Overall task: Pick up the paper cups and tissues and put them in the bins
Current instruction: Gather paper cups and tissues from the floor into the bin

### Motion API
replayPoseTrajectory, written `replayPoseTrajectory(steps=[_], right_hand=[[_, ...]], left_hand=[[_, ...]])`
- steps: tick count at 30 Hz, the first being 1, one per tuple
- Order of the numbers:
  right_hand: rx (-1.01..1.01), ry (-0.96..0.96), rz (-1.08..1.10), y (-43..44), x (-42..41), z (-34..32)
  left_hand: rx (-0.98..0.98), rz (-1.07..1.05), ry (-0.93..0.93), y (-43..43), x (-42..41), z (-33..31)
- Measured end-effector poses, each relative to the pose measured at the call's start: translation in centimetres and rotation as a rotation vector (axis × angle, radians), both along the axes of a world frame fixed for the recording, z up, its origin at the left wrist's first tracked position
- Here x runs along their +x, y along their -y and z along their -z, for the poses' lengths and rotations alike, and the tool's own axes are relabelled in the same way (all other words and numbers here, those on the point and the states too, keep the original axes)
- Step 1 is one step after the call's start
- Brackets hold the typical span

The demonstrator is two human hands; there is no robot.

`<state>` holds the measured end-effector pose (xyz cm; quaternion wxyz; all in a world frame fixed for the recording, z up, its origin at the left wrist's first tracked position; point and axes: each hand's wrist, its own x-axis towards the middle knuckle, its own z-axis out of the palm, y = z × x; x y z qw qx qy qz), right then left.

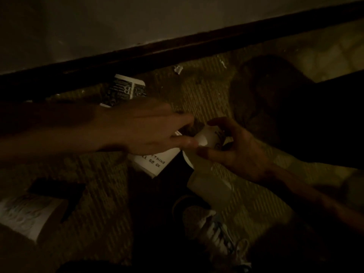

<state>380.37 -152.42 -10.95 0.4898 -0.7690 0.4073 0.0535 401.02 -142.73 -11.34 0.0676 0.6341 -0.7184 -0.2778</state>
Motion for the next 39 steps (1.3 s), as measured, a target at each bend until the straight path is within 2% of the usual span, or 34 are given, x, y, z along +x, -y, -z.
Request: replayPoseTrajectory(steps=[7,12,15,17,19,20,24,27,29,33,37,39], right_hand=[[0.022,-0.102,0.215,-0.4,-1.9,-1.7],[0.161,-0.057,0.363,-1.7,-2.4,-2.1],[0.177,-0.053,0.380,-3.1,-2.5,-1.7],[0.126,-0.053,0.343,-4.0,-3.1,-1.2],[0.063,-0.135,0.260,-5.0,-4.1,-0.8],[0.042,-0.190,0.220,-5.6,-4.7,-0.4],[-0.032,-0.317,0.119,-6.8,-6.3,1.6],[-0.181,-0.358,-0.115,-7.1,-6.1,2.3],[-0.209,-0.377,-0.096,-6.9,-5.5,1.6],[-0.098,-0.197,0.239,-5.4,-3.0,-3.4],[-0.148,-0.001,0.419,-3.2,-2.4,-10.6],[-0.182,0.134,0.444,-1.5,-3.3,-14.4]], left_hand=[[-0.292,0.257,0.219,1.7,-1.9,0.4],[-0.395,0.309,0.149,1.4,-2.8,-1.2],[-0.415,0.319,0.180,0.7,-2.5,-1.9],[-0.408,0.312,0.216,-0.1,-2.3,-2.2],[-0.340,0.262,0.340,-1.2,-1.9,-1.3],[-0.316,0.209,0.344,-1.8,-1.7,-0.8],[-0.311,0.066,0.270,-3.5,-0.5,-0.1],[-0.275,0.004,0.222,-3.8,0.3,-0.8],[-0.227,-0.039,0.189,-3.7,0.9,-1.7],[-0.162,-0.083,0.096,-2.5,2.1,-5.4],[-0.132,-0.170,-0.057,0.2,0.8,-11.3],[-0.184,-0.243,-0.148,2.0,-0.7,-14.6]])
